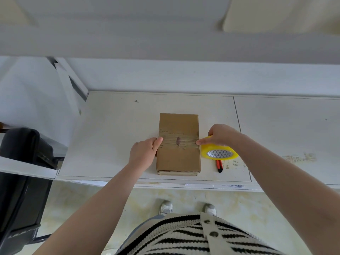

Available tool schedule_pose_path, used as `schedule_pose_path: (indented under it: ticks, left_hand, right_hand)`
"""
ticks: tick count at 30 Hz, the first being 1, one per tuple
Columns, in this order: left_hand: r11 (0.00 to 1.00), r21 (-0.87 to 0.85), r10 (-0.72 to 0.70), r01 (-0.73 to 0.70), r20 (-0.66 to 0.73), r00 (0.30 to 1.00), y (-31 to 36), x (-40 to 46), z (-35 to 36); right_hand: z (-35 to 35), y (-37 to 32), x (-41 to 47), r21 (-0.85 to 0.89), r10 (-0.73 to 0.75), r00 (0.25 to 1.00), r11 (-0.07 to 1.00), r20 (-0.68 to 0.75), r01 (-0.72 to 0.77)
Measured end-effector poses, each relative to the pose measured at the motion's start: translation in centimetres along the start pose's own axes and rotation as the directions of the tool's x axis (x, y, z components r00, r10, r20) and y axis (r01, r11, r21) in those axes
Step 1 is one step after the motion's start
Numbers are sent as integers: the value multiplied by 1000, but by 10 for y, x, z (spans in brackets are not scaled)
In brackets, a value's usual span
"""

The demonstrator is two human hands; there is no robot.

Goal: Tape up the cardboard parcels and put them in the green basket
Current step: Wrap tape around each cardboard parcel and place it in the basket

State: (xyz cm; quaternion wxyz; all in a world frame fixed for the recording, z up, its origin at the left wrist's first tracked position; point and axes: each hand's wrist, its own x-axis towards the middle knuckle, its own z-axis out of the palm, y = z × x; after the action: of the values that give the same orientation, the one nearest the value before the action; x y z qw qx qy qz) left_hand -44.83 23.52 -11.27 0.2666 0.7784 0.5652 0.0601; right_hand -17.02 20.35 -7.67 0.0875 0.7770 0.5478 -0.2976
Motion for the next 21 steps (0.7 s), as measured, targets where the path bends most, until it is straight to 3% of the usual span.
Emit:
schedule_pose_path:
  ticks: [3,11,14,16,18,20,21]
  left_hand:
    - [997,73,-6,15,-131,991,7,-7,0]
    - [955,-296,4,-3,4,1000,5,-3,3]
    - [943,-332,12,1,40,999,2,-7,4]
    - [985,-170,36,-20,92,995,2,-2,-5]
    - [988,148,29,-39,68,997,6,2,-17]
    - [931,364,27,23,-131,991,12,3,-19]
    - [926,375,48,39,-219,975,19,2,-18]
  right_hand:
    - [0,1,0,6,-3,1000,1000,5,3]
    - [0,1,1,29,-8,1000,1000,8,7]
    - [1,2,1,30,-9,1000,1000,2,9]
    - [2,2,1,22,-11,1000,1000,2,11]
    - [1,2,2,15,-15,1000,1000,5,15]
    - [1,2,2,12,-15,1000,1000,5,15]
    - [2,2,2,13,-14,1000,1000,6,14]
